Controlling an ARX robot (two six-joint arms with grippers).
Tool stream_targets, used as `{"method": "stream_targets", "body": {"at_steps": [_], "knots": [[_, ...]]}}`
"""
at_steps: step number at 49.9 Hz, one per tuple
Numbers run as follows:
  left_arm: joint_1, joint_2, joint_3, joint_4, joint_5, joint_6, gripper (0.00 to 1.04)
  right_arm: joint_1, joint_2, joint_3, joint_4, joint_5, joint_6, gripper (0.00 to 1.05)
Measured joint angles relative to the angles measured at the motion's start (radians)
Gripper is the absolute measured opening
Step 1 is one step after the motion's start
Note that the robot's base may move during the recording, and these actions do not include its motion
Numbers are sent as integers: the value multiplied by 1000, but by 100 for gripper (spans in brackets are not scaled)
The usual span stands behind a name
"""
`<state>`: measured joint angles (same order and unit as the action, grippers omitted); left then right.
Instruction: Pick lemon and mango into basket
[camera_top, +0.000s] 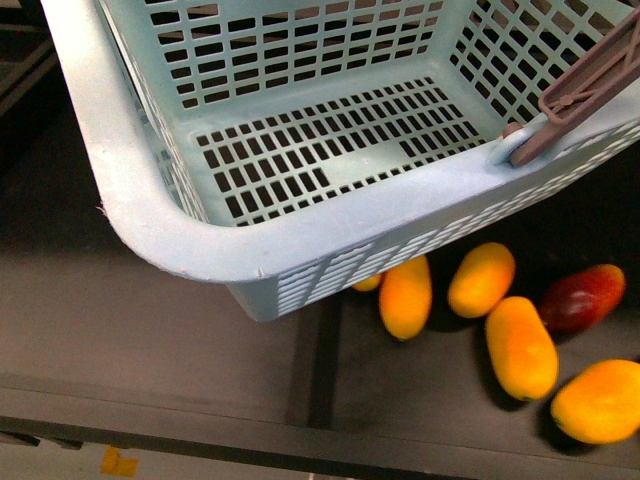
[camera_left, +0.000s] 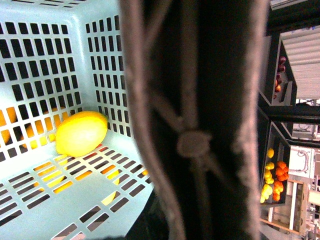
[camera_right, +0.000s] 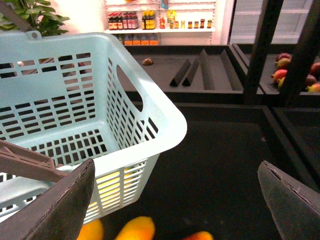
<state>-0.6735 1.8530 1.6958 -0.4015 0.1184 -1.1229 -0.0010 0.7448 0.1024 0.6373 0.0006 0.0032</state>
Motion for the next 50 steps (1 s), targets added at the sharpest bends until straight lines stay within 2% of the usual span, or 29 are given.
{"method": "stream_targets", "body": {"at_steps": [19,24,26,27,28,31,39,42,50], "knots": [[21,0,0,0,-34,13,4,2,1,0,0,-3,0,96],[15,0,0,0,-14,11,4,2,1,0,0,-2,0,96],[10,0,0,0,-6,4,4,10,-3,44,-151,110,48,96],[7,0,0,0,-5,3,4,-3,6,91,-269,168,83,96],[5,0,0,0,-5,3,4,-23,16,125,-341,184,98,96],[-2,0,0,0,3,3,4,-133,77,218,-460,146,113,96],[-6,0,0,0,11,-3,4,-442,323,386,-308,-51,62,96],[-5,0,0,0,1,-2,4,-512,448,423,-255,-77,31,96],[2,0,0,0,-14,2,4,-547,746,454,-140,-34,-22,96]]}}
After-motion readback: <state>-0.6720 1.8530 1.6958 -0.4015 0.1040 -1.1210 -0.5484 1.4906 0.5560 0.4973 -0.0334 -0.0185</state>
